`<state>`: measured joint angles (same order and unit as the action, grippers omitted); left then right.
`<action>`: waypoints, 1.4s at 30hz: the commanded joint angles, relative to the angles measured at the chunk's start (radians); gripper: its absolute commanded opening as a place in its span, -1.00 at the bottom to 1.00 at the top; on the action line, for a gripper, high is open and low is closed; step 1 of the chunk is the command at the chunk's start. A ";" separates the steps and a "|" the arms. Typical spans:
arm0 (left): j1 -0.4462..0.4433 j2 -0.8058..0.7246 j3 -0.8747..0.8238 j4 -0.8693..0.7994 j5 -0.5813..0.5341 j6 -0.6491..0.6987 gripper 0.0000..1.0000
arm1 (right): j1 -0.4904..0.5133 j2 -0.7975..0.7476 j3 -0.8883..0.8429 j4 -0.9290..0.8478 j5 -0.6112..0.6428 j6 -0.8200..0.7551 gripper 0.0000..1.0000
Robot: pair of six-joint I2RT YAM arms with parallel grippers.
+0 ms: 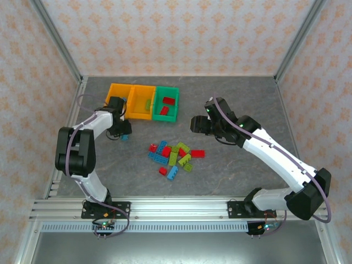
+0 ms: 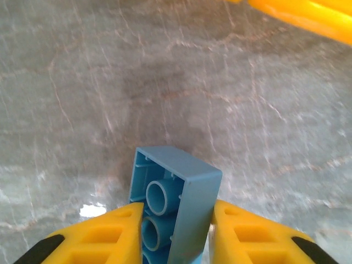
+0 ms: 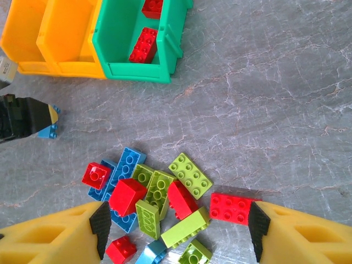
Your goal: Sort the legos into containers by color
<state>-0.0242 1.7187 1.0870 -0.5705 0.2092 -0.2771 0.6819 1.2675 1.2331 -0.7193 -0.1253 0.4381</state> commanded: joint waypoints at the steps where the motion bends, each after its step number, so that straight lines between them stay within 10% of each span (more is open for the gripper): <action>1: 0.004 -0.093 -0.041 -0.007 0.063 -0.031 -0.38 | 0.004 -0.004 0.003 -0.009 0.002 0.013 0.37; 10: 0.014 -0.243 0.140 -0.039 -0.083 -0.058 -0.39 | 0.004 0.004 0.009 -0.002 -0.005 0.017 0.38; 22: 0.092 0.330 0.799 -0.107 -0.048 -0.007 -0.37 | 0.007 -0.067 0.003 -0.022 0.022 0.029 0.38; 27: 0.093 0.392 0.921 -0.152 -0.035 0.015 0.21 | 0.007 -0.099 -0.014 -0.034 0.052 0.030 0.38; 42: -0.088 -0.415 0.346 -0.176 0.115 0.039 0.36 | 0.199 0.203 0.111 0.069 -0.045 -0.229 0.39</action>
<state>-0.0517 1.4250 1.5154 -0.6685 0.2943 -0.3050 0.8234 1.4071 1.2907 -0.6933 -0.1596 0.3473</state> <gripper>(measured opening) 0.683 0.694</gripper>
